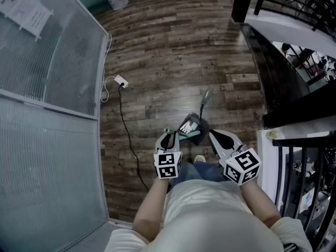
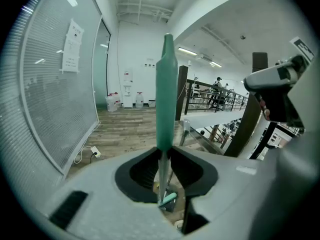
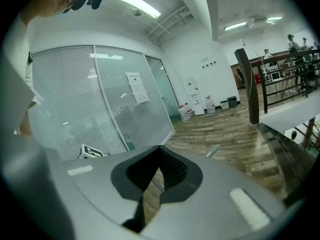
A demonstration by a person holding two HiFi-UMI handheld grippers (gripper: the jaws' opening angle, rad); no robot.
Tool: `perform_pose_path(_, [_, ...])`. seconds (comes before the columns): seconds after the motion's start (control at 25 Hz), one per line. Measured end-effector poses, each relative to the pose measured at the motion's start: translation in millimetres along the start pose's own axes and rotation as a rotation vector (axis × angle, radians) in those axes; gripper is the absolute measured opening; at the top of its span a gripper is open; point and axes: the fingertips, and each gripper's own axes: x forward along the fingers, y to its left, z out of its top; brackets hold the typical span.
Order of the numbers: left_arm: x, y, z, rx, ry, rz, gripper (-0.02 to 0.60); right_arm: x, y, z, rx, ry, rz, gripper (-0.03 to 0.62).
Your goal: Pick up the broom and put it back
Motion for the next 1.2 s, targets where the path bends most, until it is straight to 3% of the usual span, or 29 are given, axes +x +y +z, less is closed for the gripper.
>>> perform_pose_path(0.6, [-61,24,17,-0.07,-0.077,0.053,0.081,4,39,1,-0.079,0.013,0.076,0.006])
perform_pose_path(1.2, [-74,36,34,-0.113,-0.143,0.065,0.081,19,50,13,-0.111,-0.011,0.102,0.006])
